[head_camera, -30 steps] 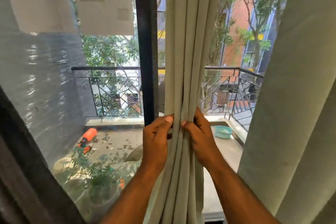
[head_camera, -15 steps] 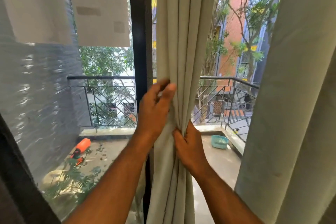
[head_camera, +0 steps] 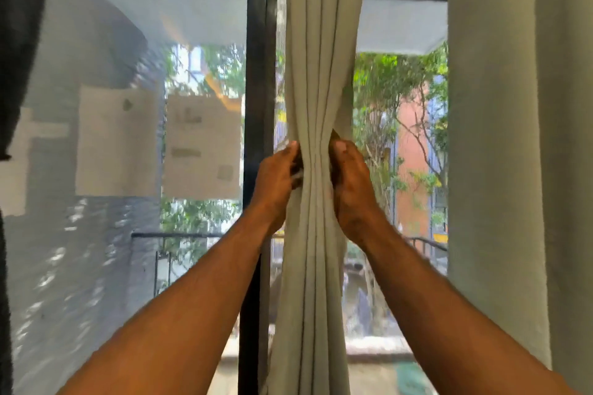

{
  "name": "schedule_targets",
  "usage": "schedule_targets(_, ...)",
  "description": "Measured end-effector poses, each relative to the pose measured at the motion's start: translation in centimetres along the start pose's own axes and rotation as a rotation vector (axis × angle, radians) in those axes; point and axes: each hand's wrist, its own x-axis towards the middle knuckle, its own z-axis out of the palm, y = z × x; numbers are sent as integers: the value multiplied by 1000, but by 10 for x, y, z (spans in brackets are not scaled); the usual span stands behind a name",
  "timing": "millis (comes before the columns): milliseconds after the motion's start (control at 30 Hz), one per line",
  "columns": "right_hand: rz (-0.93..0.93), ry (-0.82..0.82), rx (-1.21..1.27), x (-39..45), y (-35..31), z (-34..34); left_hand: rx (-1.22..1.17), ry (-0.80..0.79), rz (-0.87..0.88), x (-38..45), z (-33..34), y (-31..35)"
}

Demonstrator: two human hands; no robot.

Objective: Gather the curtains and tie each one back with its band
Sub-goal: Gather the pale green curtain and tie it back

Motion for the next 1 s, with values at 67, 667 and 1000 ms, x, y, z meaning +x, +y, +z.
schedule_targets(67,-55,-4,-29,38,-15,-3,13,-2,68,22,7,19)
schedule_targets(667,-316,102,-153,268,-99,4,-102,-82,372,247,41,129)
schedule_targets(1000,-385,-54,-136,333,-109,0,10,-206,567,322,32,150)
